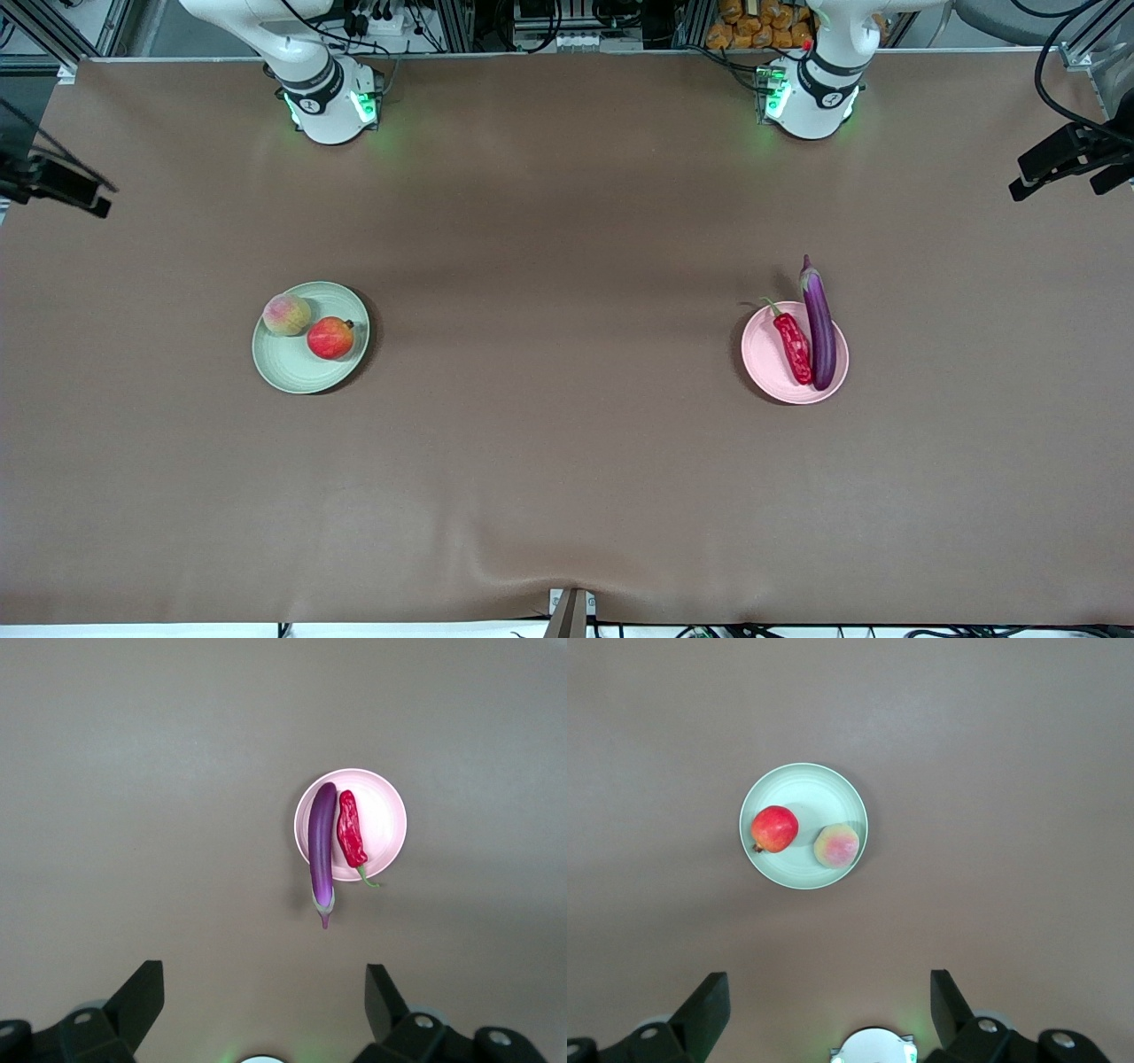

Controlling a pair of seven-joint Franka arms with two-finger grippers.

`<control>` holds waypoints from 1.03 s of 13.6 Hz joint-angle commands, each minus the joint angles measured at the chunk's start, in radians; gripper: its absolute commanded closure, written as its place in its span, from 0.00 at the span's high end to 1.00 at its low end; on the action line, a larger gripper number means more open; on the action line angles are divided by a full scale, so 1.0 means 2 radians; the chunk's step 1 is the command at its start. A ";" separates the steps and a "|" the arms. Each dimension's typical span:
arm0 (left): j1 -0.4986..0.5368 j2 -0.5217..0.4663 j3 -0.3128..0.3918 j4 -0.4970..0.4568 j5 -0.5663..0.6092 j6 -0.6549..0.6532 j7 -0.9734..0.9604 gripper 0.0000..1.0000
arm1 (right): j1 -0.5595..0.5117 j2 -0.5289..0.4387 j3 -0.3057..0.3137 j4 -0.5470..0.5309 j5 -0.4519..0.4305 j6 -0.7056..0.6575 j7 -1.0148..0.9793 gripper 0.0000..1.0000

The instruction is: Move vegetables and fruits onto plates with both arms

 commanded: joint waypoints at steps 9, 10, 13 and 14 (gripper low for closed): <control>0.001 -0.023 -0.030 0.000 0.005 -0.029 0.003 1.00 | -0.011 -0.090 0.009 -0.138 -0.010 0.072 -0.028 1.00; 0.001 -0.021 -0.035 0.000 0.006 -0.029 -0.003 1.00 | -0.010 -0.099 0.009 -0.148 -0.010 0.077 -0.028 1.00; 0.001 -0.020 -0.035 0.002 0.006 -0.029 -0.002 1.00 | -0.004 -0.085 0.009 -0.121 -0.011 0.076 -0.032 1.00; 0.002 -0.019 -0.035 0.005 0.006 -0.029 -0.002 1.00 | -0.003 -0.077 0.011 -0.105 -0.012 0.074 -0.034 1.00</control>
